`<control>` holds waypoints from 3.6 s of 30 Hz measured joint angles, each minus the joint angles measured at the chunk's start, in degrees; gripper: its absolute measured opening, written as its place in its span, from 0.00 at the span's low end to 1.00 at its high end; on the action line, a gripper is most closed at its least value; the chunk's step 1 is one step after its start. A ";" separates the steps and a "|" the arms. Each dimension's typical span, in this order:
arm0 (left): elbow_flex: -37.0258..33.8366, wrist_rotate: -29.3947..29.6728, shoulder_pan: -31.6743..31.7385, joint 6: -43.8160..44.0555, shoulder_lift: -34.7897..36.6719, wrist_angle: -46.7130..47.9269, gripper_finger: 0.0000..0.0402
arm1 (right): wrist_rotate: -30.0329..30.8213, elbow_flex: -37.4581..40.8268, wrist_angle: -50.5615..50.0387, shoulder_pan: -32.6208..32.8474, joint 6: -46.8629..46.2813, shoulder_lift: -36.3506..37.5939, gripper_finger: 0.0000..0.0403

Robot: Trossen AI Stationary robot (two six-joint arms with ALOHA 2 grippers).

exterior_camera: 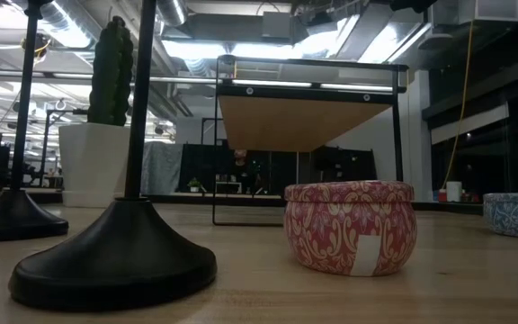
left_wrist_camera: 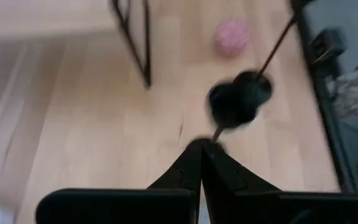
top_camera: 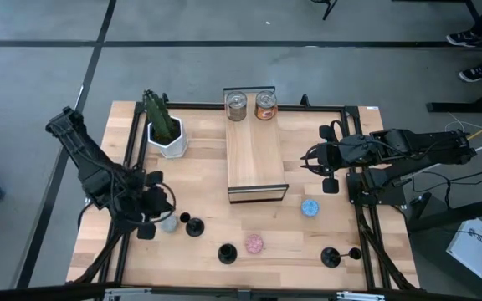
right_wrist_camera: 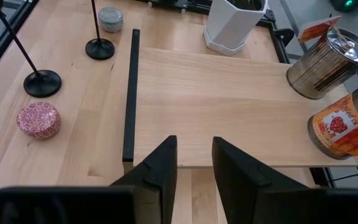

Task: Pick & Place candle stick holders
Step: Put the top candle holder on the shelf

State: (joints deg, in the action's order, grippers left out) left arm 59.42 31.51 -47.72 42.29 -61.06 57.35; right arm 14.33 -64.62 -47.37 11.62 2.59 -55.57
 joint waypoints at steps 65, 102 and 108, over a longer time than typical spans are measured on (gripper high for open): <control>0.18 6.70 -0.14 3.63 -22.77 -10.85 0.03 | 0.00 -0.01 0.00 -0.02 -0.01 0.00 0.25; 0.92 7.42 22.97 -4.67 2.97 -12.70 0.03 | 0.00 -0.01 0.02 -0.01 0.00 -0.02 0.25; 0.92 -2.00 32.77 -14.26 2.95 -20.34 0.03 | 0.00 0.00 0.00 0.00 0.00 -0.02 0.26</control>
State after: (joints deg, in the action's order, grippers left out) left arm 60.34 29.51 -14.95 28.03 -58.11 37.02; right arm 14.33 -64.62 -47.37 11.62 2.59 -55.59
